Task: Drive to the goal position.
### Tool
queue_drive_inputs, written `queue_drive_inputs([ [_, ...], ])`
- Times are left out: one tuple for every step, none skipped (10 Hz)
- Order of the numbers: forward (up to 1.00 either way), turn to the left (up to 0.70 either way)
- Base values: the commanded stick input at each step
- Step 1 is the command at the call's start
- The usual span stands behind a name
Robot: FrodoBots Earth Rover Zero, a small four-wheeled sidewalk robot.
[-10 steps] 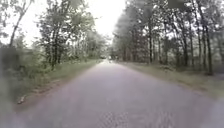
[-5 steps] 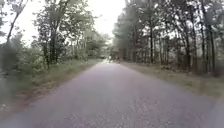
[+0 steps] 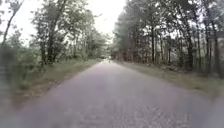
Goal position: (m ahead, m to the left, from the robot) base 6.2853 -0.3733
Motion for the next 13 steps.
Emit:
queue_drive_inputs([
  [0.7, 0.0],
  [0.7, 0.0],
  [0.7, 0.0],
  [0.7, 0.0],
  [0.7, 0.0],
  [0.7, 0.0],
  [0.7, 0.0],
  [0.7, 0.0],
  [0.7, 0.0],
  [0.7, 0.0],
  [0.7, 0.0],
  [0.7, 0.0],
  [0.7, 0.0],
])
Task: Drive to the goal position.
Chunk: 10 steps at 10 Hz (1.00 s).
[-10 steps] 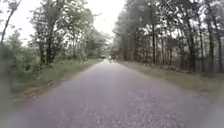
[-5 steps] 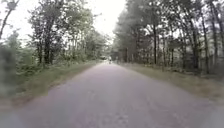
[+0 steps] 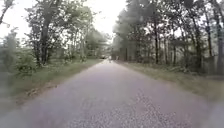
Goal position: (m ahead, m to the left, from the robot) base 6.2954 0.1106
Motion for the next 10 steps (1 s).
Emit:
queue_drive_inputs([
  [0.7, 0.0],
  [0.7, 0.0],
  [0.7, 0.0],
  [0.7, 0.0],
  [0.7, 0.0],
  [0.7, 0.0],
  [0.7, 0.0],
  [0.7, 0.0],
  [0.7, 0.0],
  [0.7, 0.0],
])
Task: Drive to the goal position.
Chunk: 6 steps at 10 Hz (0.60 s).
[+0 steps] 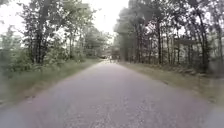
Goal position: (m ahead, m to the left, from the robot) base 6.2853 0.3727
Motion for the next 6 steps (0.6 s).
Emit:
queue_drive_inputs([
  [0.7, 0.0],
  [0.7, 0.0],
  [0.7, 0.0],
  [0.7, 0.04],
  [0.7, 0.11],
  [0.7, 0.14],
])
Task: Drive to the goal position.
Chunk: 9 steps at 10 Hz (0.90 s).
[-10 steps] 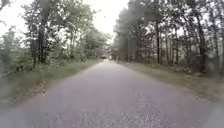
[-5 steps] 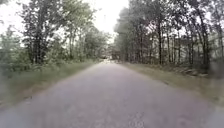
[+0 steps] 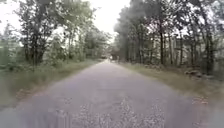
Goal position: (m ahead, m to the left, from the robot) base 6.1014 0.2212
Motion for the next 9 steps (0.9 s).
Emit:
queue_drive_inputs([
  [0.7, 0.14],
  [0.7, 0.14],
  [0.7, 0.14],
  [0.7, 0.14],
  [0.7, 0.09],
  [0.7, 0.0],
  [0.7, 0.0],
  [0.7, 0.0],
  [0.7, 0.0],
])
